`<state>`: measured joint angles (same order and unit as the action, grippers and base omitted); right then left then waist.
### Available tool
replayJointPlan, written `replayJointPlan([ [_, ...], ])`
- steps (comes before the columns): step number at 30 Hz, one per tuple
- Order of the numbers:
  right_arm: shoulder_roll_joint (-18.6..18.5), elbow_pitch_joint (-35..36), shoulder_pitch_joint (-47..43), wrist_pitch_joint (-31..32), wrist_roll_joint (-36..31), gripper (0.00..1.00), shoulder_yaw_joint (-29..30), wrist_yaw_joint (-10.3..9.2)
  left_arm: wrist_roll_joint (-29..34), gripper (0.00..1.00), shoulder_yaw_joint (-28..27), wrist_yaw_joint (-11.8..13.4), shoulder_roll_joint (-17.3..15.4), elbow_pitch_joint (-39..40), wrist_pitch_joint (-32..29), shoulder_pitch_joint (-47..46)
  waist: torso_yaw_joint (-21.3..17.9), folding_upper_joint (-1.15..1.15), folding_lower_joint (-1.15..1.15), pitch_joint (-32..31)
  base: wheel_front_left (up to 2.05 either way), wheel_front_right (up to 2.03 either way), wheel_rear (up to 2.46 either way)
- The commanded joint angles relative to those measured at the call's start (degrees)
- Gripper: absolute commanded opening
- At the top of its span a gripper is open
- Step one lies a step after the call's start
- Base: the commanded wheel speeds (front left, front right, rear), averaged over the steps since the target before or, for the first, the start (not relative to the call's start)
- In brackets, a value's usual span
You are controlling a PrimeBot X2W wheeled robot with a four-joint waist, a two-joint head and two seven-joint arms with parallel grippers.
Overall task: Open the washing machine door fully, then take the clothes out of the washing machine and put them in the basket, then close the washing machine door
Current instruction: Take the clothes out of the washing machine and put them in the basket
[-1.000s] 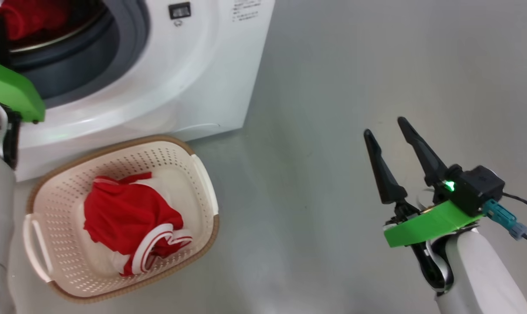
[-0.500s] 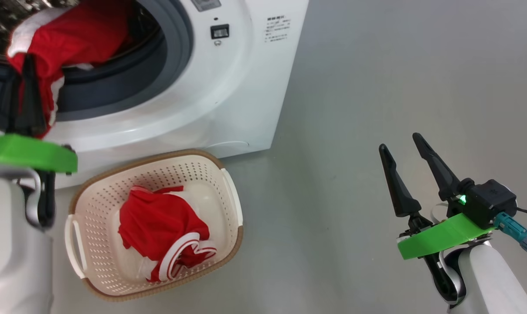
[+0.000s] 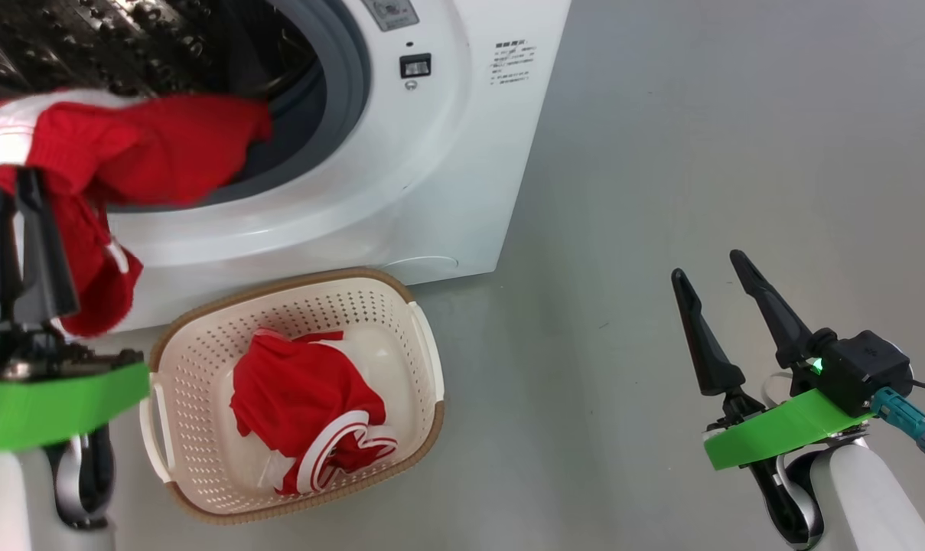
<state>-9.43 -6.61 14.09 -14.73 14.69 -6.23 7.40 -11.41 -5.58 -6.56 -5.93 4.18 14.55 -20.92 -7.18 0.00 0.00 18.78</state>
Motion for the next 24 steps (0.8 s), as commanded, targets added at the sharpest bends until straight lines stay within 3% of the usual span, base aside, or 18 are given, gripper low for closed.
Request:
replayJointPlan([
  [1,-0.59,1.56,-0.68,-0.27,0.08,1.00,-0.65,0.09,0.99,0.00,-2.06,0.38,-0.89,3.92,0.44,0.87,0.28,0.00,0.00,0.07,0.00,0.00,0.00],
  [7,-0.50,1.47,-0.66,-0.27,-0.01,1.00,-0.83,0.09,2.38,0.00,-1.88,0.65,0.72,10.46,0.44,5.55,0.55,0.00,0.00,-0.02,0.00,0.00,0.00],
  [10,-0.51,1.63,-0.59,-0.27,0.05,1.00,-0.86,0.09,1.99,0.00,-1.02,0.63,1.38,10.00,0.44,8.19,0.57,0.00,0.00,0.28,0.00,0.00,0.00],
  [24,-0.13,1.96,1.78,-0.27,0.19,1.00,-1.34,0.09,1.94,0.00,4.70,-0.56,2.23,-11.57,0.45,7.76,-0.04,0.00,0.00,4.30,0.00,0.00,0.00],
])
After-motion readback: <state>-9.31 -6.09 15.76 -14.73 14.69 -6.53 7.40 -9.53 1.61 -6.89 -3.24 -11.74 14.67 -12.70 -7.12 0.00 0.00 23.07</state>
